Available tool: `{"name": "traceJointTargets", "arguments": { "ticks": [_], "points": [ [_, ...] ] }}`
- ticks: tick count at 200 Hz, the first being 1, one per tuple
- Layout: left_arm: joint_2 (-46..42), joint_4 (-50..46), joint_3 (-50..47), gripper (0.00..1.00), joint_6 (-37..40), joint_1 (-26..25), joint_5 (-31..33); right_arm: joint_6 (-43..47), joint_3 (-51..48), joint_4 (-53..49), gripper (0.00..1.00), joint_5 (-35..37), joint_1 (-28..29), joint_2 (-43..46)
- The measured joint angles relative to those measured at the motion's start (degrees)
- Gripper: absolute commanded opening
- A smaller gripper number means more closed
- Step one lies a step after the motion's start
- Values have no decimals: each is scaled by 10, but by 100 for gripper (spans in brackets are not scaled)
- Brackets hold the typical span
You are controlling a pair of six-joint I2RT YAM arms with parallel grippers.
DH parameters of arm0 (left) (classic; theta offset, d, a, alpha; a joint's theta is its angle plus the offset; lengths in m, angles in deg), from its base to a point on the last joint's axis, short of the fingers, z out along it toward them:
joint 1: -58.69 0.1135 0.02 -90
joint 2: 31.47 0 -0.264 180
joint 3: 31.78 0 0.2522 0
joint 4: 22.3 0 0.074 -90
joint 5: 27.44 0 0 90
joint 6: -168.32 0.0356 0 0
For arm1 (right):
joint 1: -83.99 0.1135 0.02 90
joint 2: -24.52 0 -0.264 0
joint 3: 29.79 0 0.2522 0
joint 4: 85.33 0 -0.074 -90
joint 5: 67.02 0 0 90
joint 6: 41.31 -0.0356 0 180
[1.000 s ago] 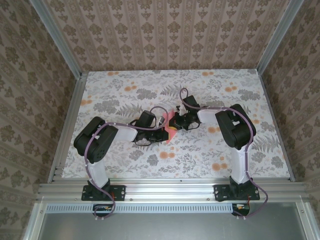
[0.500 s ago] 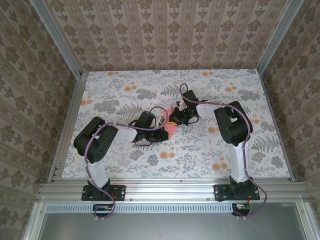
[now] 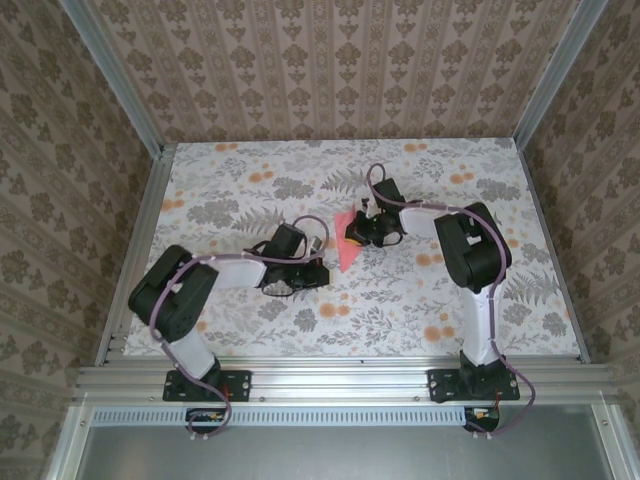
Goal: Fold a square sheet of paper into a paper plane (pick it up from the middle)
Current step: Fourth fold the wing at the center of the table.
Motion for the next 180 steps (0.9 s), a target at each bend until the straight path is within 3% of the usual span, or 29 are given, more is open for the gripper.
{"name": "traceJointTargets", "arguments": {
  "ticks": [51,89,123,180],
  "points": [
    [-97,-32,15,1,-9,-7,32,-70,-133,50,6,34,38,90],
    [-91,-35,15,0,-37,-63,57,-161,-250,135,5,75,94,164],
    [-55,-54,16,0,-70,-104,98,-208,-282,180,6,104,119,179],
    [-31,-96,35,2,-95,-127,157,-237,-293,210,5,105,119,178]
  ]
}}
